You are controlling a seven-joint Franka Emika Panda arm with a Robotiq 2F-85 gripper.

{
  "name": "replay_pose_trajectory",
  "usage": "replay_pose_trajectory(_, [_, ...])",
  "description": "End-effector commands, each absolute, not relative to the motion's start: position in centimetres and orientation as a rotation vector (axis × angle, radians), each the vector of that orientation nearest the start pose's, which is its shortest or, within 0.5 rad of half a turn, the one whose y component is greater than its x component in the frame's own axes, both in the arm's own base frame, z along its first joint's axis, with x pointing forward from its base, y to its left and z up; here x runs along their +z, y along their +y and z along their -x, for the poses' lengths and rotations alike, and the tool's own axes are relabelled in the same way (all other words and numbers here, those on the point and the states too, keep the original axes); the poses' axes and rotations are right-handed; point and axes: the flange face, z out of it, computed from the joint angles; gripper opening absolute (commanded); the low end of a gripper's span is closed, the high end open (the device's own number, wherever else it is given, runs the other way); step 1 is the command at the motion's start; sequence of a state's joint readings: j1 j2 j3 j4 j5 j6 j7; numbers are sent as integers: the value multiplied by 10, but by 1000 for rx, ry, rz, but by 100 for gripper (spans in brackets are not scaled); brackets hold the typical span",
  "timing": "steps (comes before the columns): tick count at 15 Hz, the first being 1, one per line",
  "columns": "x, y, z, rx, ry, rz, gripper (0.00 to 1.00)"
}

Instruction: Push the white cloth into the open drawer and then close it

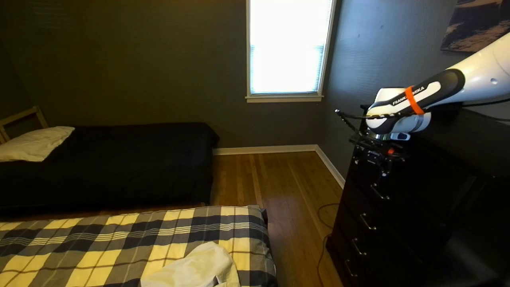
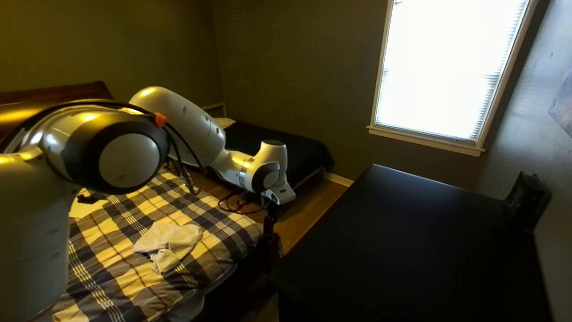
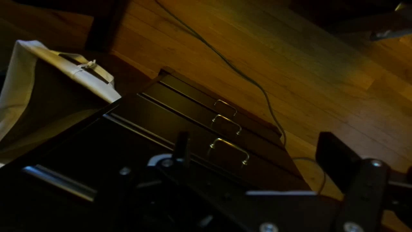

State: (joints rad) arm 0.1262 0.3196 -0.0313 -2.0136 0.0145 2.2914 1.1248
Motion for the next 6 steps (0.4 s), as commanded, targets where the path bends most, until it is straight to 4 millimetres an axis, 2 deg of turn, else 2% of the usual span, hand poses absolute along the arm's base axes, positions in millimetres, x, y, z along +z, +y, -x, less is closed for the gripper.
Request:
replay_pose_trajectory(1, [341, 46, -572, 131, 1308, 2907, 100])
replay_pose_trajectory(2, [349, 43, -570, 149, 1230, 2941, 100])
replay_pose_trajectory(3, [338, 47, -580, 116, 1358, 2876, 100])
replay_pose_trajectory(4, [348, 44, -577, 123, 1308, 2898, 100])
replay_pose_trajectory(6, [355, 42, -575, 122, 1267, 2913, 100])
